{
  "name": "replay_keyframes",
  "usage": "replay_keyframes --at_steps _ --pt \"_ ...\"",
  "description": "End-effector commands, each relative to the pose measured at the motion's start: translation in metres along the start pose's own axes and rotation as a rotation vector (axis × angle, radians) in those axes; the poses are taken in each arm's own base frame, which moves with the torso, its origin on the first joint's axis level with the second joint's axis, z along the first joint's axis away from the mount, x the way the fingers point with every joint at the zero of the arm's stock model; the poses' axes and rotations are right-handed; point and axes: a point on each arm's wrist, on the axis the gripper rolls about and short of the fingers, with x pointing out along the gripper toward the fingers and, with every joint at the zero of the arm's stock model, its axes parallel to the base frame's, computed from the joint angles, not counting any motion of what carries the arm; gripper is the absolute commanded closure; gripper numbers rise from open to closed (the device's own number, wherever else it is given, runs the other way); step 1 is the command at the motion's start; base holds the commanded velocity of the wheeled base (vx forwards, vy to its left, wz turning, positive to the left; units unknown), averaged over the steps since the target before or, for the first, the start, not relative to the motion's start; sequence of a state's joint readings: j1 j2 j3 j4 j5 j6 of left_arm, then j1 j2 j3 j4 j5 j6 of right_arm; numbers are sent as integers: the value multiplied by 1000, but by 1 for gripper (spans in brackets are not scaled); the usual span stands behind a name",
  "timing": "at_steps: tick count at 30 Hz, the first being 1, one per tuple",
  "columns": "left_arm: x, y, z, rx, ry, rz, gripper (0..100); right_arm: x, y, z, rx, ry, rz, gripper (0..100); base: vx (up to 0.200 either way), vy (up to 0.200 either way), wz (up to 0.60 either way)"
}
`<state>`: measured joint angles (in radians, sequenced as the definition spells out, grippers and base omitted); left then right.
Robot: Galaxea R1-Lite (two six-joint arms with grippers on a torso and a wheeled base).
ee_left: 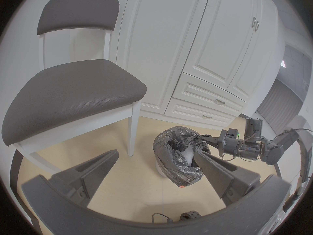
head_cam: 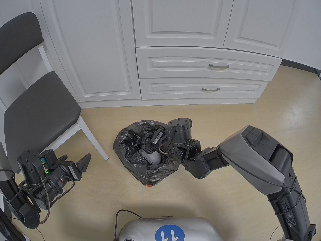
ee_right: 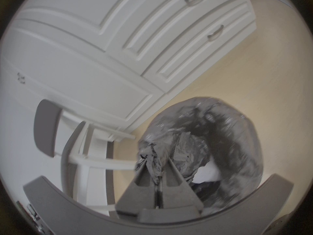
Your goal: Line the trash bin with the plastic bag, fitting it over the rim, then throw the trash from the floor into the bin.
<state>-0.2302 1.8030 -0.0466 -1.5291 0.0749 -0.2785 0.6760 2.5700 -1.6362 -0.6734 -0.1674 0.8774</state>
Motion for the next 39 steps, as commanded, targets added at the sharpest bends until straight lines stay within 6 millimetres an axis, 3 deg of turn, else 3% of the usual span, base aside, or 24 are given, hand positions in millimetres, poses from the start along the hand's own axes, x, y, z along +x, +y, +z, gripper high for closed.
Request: replay_keyframes --at_steps 1,6,7,17,19,21,22,23,24,27,30,31,34,39 --pt "0 0 0 -1 1 1 0 7 -10 -8 0 11 -17 100 0 0 0" --pt "0 0 1 -1 -3 -1 0 7 -10 -10 -1 12 -18 100 0 0 0" --pt "0 0 0 -1 -2 0 0 7 -10 -10 -1 12 -18 0 0 0 0" --pt "-1 -1 1 0 -4 -4 0 -9 14 13 14 -31 29 0 0 0 0" --pt "-1 -1 2 -1 -10 -4 0 -29 33 35 20 -66 59 0 0 0 0" --pt "-1 -1 2 -1 -10 -4 0 -33 37 39 18 -70 63 0 0 0 0" --pt "-5 -3 5 -1 -30 -18 0 -64 54 64 13 -107 79 0 0 0 0" --pt "-7 -5 8 -3 -42 -29 0 -76 58 72 -7 -115 81 0 0 0 0" --pt "-7 -5 8 -3 -42 -29 0 -76 58 72 -7 -115 81 0 0 0 0" --pt "-23 -20 18 -3 -103 -116 0 -123 51 111 -225 -158 30 0 0 0 0" --pt "-34 -28 22 -3 -135 -165 0 -149 43 120 -381 -162 -20 0 0 0 0" --pt "-44 -31 25 0 -158 -192 0 -176 34 124 -526 -155 -64 0 0 0 0" --pt "-52 -29 31 78 -204 -190 0 -217 15 126 -726 -145 -159 0 0 0 0" --pt "-59 -13 41 221 -273 -73 0 -266 -7 123 -830 -163 -316 0 0 0 0"
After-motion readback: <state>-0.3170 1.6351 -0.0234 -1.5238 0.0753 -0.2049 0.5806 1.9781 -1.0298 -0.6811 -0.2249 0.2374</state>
